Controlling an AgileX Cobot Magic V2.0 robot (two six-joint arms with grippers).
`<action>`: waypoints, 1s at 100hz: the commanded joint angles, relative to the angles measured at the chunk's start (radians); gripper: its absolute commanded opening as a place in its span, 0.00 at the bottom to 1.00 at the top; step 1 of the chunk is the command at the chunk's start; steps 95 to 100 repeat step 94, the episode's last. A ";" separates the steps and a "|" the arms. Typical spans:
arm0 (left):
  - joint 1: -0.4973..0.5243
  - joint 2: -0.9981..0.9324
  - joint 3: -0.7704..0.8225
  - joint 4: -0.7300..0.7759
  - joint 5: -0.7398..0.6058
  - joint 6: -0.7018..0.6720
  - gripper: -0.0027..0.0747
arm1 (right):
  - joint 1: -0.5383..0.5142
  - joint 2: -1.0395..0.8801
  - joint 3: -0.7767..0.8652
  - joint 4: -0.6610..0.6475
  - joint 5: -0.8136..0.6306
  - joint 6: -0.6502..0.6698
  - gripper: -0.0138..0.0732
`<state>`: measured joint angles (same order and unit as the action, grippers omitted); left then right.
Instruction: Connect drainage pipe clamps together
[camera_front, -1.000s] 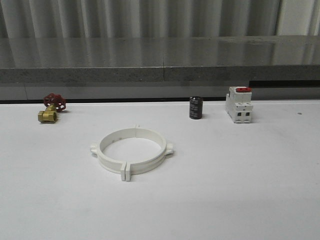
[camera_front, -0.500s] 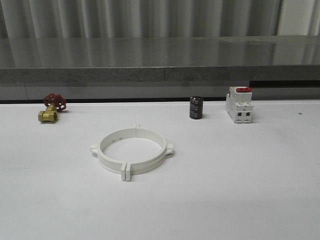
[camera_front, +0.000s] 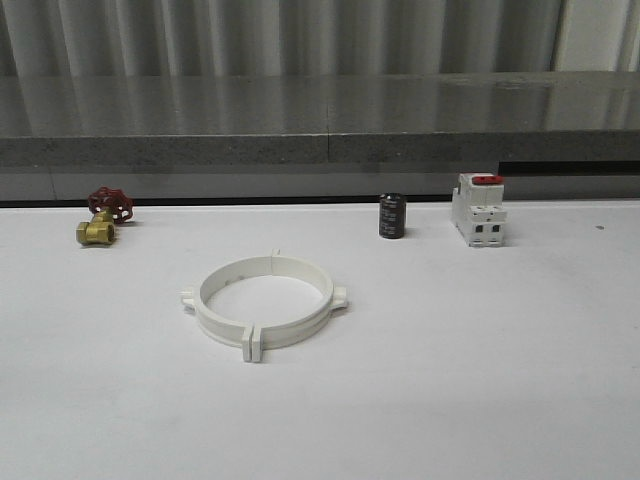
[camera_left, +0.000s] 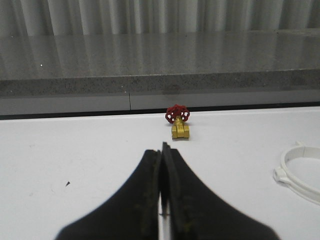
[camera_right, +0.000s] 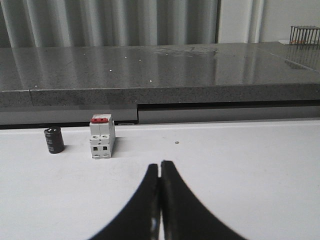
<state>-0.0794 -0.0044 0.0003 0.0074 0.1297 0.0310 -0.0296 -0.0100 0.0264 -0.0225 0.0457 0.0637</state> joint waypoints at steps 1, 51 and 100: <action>0.002 -0.027 0.045 -0.007 -0.137 -0.007 0.01 | 0.000 -0.019 -0.015 -0.002 -0.087 -0.006 0.08; 0.002 -0.027 0.045 -0.007 -0.151 -0.007 0.01 | 0.000 -0.019 -0.015 -0.002 -0.087 -0.006 0.08; 0.002 -0.027 0.045 -0.007 -0.151 -0.007 0.01 | 0.000 -0.019 -0.015 -0.002 -0.087 -0.006 0.08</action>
